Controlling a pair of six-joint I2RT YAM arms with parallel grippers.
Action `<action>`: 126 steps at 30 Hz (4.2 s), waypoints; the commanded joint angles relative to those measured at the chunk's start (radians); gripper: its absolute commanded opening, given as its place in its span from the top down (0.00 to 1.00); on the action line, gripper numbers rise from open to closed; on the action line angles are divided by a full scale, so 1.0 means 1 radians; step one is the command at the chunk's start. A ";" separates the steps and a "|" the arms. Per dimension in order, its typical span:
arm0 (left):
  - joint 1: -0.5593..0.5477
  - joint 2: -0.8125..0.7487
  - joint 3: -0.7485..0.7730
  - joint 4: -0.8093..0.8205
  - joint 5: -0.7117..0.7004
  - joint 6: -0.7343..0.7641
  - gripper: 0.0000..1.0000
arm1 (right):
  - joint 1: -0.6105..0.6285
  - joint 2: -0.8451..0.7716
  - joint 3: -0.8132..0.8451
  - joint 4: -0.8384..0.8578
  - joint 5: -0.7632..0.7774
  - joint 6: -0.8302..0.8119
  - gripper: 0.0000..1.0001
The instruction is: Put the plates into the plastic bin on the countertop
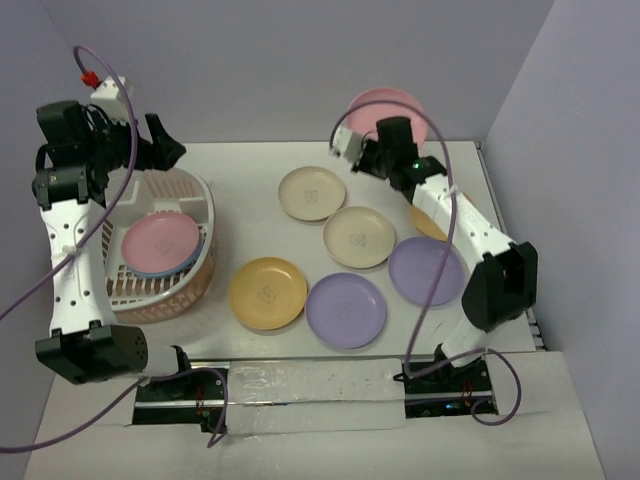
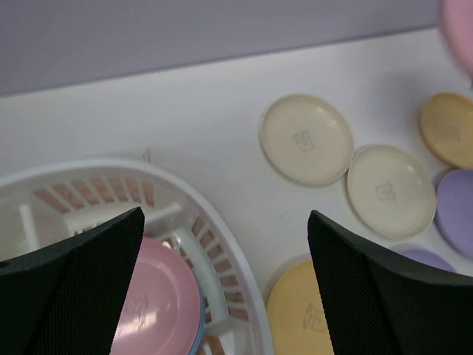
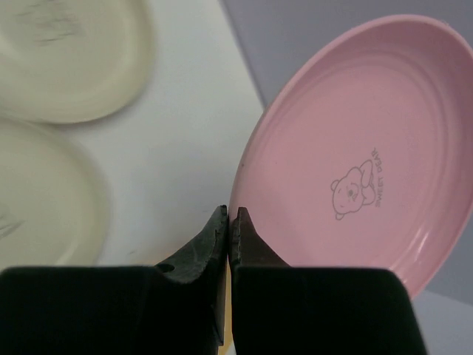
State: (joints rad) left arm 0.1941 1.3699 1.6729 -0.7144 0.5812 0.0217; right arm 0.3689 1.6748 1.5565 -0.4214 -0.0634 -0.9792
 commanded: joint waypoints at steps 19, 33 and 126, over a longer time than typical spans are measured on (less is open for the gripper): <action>-0.493 0.161 -0.090 -0.105 -0.109 0.044 0.22 | 0.749 -0.328 -0.454 -0.021 0.251 0.013 1.00; -0.528 0.175 -0.184 -0.068 -0.106 0.017 0.37 | 0.802 -0.311 -0.370 -0.067 0.266 0.049 1.00; -0.621 0.552 -0.200 -0.178 -0.084 0.691 0.39 | -0.586 0.092 -0.003 -0.244 -0.210 0.618 0.00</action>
State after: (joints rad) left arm -0.4285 1.8851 1.4498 -0.9198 0.4930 0.6543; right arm -0.2038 1.7630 1.5131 -0.6544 -0.2709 -0.3393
